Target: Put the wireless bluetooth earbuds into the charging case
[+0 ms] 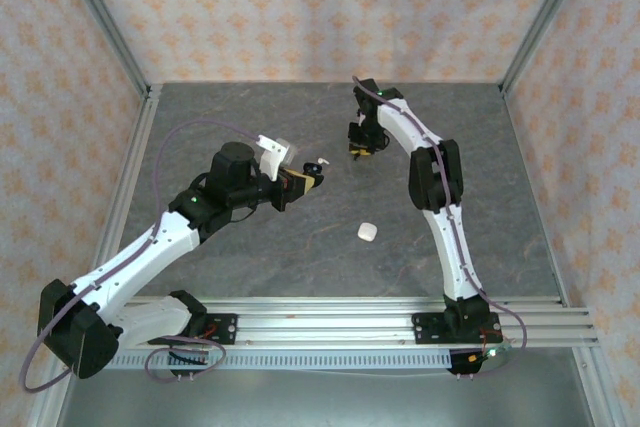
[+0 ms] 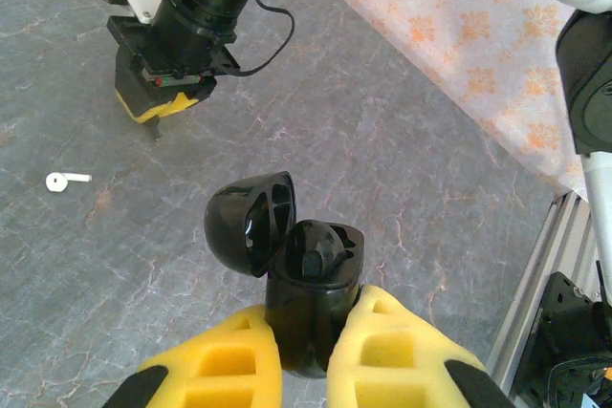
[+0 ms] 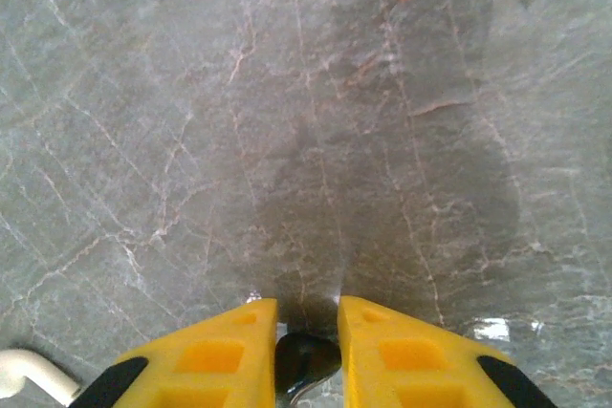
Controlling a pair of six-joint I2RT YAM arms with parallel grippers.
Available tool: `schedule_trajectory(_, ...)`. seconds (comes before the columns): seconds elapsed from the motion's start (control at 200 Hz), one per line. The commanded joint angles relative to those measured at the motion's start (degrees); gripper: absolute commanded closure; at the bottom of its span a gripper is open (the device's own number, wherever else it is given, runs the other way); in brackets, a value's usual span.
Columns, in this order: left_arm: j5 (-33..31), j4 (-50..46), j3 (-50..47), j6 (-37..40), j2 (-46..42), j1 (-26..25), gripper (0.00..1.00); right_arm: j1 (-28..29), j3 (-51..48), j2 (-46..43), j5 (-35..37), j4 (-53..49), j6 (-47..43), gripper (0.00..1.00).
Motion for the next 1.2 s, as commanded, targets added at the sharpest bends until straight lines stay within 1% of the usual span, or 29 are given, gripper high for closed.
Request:
schedule_trajectory(0.0, -1.6, 1.9, 1.1, -0.6, -1.4, -0.3, 1.0, 2.7, -6.1, -3.2, -3.2, -5.6, -0.6, 0.8)
schedule_trajectory(0.18, -2.4, 1.2, 0.6, -0.9, -2.6, -0.3, 1.0, 3.2, -14.7, -9.2, -4.9, -3.8, 0.1, 0.81)
schedule_trajectory(0.41, -3.1, 0.7, -0.9, -1.4, -4.7, -0.3, 1.0, 5.4, -25.7, -16.5, -5.3, -1.3, 1.9, 0.81)
schedule_trajectory(0.525, -3.4, 0.6, -1.6, -1.5, -5.4, -0.3, 1.0, 6.7, -30.1, -18.7, -6.0, 0.9, 3.4, 0.8)
schedule_trajectory(0.786, -3.4, 0.3, -2.1, -1.5, -5.7, -0.3, 1.0, 10.4, -31.9, -19.1, -5.7, 1.3, 4.2, 0.8)
schedule_trajectory(0.961, -3.6, 0.5, -2.3, -1.7, -5.8, -0.3, 1.0, 11.6, -32.1, -18.9, -4.8, 1.8, 4.7, 0.8)
schedule_trajectory(1.006, -3.6, 0.5, -2.4, -1.7, -5.8, -0.3, 1.0, 11.6, -32.3, -19.1, -4.6, 2.1, 4.8, 0.79)
schedule_trajectory(1.196, -3.8, 0.5, -2.7, -1.7, -5.8, -0.3, 1.0, 11.6, -33.0, -19.6, -4.0, 2.3, 5.1, 0.69)
